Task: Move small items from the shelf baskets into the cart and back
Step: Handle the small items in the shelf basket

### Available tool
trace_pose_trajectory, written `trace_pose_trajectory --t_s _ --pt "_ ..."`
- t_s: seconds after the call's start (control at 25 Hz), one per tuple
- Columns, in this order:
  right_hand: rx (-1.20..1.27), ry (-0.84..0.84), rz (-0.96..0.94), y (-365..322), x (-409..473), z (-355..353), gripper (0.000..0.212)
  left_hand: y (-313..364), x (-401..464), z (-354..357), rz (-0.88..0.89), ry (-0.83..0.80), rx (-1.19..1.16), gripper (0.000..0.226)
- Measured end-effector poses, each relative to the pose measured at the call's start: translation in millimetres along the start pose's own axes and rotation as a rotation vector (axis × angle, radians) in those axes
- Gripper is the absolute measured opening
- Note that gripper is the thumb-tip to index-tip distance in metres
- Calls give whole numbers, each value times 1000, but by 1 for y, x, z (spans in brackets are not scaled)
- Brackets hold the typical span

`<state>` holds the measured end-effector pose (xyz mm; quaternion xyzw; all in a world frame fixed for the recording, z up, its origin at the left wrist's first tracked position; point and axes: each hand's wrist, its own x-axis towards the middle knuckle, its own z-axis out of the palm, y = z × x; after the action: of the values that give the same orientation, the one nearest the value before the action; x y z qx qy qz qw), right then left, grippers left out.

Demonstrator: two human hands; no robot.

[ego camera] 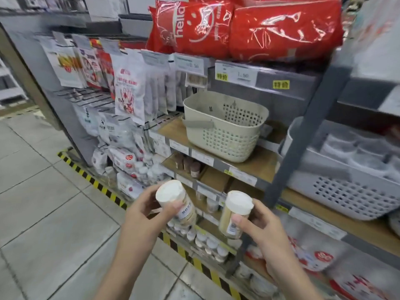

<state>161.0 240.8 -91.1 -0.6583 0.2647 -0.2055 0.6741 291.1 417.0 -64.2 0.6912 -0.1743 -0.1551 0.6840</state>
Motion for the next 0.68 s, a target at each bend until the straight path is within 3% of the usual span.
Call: trace_pose_trajectory --t_s 0.28,0.48,0.68 --pt "-3 42 -167 -57 120 33 40 23 142 -7 30 35 -113 33" --pt "40 199 -239 -77 179 43 36 38 237 12 44 -131 -129 36" --pt "13 402 -260 -86 233 51 38 43 329 32 63 -286 -114 16"
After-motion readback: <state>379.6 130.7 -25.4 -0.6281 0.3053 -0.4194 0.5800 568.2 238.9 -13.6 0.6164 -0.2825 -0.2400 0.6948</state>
